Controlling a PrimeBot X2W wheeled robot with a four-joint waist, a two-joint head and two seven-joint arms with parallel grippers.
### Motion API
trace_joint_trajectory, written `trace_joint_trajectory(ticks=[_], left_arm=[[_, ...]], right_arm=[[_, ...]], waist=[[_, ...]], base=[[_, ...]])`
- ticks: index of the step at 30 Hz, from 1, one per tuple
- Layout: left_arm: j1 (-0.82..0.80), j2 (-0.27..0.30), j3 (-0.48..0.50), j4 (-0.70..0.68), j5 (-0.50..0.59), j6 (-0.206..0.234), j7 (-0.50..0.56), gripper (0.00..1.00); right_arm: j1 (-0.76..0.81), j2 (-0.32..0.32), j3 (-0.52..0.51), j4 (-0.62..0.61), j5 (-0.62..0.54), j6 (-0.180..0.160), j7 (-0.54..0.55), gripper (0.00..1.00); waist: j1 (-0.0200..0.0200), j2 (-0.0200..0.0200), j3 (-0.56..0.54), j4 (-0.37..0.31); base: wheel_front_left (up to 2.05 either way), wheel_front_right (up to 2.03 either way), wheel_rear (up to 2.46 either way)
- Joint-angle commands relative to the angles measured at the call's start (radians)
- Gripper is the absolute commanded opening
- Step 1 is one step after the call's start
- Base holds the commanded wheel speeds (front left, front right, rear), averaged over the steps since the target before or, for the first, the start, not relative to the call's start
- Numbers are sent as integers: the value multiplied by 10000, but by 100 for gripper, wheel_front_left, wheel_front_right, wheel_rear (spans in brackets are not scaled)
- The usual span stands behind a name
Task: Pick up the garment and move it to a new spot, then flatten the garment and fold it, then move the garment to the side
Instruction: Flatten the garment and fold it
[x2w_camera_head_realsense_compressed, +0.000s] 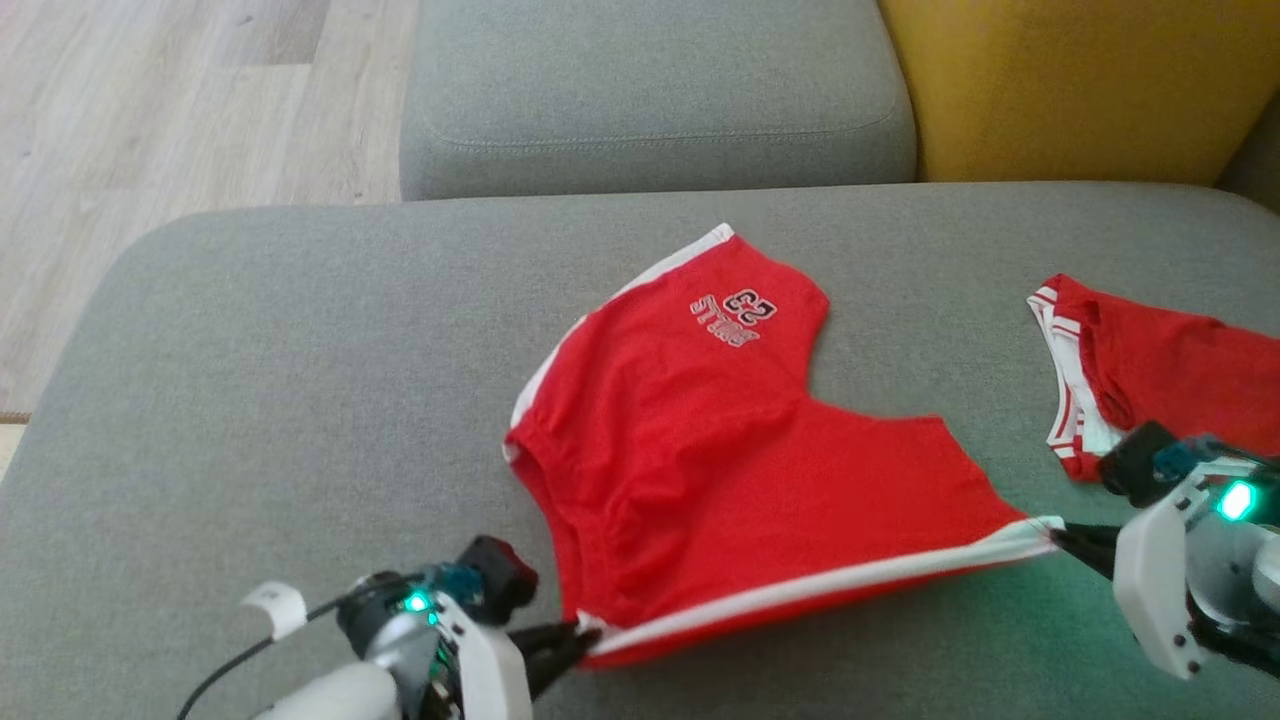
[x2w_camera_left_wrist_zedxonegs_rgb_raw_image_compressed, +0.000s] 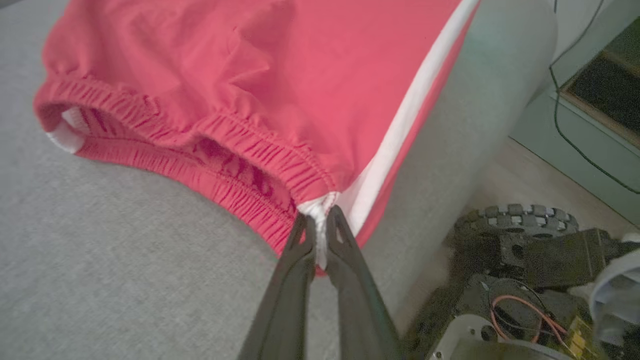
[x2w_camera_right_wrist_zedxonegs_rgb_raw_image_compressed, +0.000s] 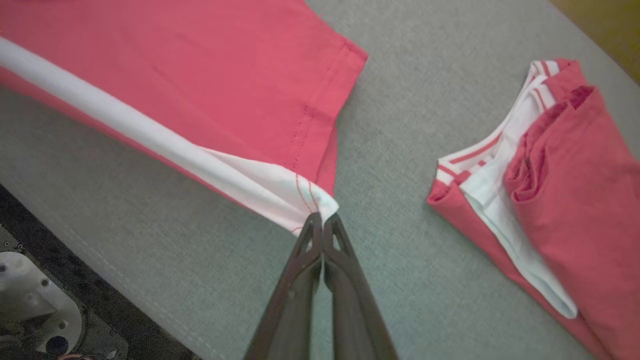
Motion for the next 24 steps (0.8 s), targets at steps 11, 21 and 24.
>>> trace_joint_trajectory(ticks=[11, 21, 24], left_arm=[[-445, 1019, 292, -1897, -361, 228, 627, 0], [-1524, 659, 1168, -1824, -384, 672, 225, 0], [-1864, 521, 1407, -1705, -419, 748, 108, 0]], right_arm=[[-465, -1233, -132, -1016, 131, -9, 683, 0], [-2351, -961, -702, -783, -29, -9, 1, 0], [-3091, -751, -706, -500, -354, -9, -135, 0]], waist=[[1, 0, 301, 46], [1, 0, 1399, 612], [1, 0, 1845, 936]], base=[[0, 0, 0], [0, 0, 0], [0, 0, 0]])
